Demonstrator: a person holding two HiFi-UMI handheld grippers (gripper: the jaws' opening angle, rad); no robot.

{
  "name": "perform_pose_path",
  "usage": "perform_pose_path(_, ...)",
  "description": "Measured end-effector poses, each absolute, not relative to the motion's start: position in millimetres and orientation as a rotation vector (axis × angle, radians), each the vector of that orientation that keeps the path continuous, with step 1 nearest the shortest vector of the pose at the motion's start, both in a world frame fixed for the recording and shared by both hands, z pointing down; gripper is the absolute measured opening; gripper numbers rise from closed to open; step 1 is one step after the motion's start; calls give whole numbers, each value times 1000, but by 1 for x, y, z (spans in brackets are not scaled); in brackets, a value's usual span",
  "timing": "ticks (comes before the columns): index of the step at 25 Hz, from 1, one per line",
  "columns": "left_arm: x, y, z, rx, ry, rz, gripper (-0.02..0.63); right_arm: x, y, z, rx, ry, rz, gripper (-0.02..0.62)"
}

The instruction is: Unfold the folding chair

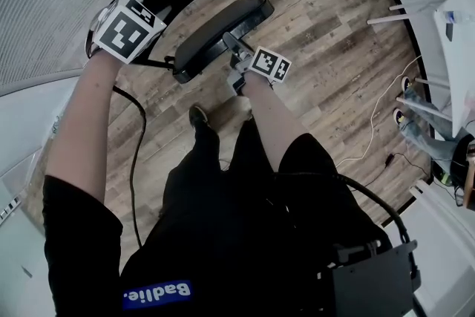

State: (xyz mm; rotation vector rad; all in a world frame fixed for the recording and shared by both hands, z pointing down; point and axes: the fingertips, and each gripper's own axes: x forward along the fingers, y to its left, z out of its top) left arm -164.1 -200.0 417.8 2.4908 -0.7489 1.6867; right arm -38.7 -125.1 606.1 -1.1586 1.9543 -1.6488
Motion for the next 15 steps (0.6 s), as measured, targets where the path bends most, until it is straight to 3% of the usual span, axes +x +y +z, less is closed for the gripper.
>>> perform_pose_path(15, -167, -196, 429, 2474, -718, 1663, 132, -16, -90, 627, -1188, 1869, -1692, 140)
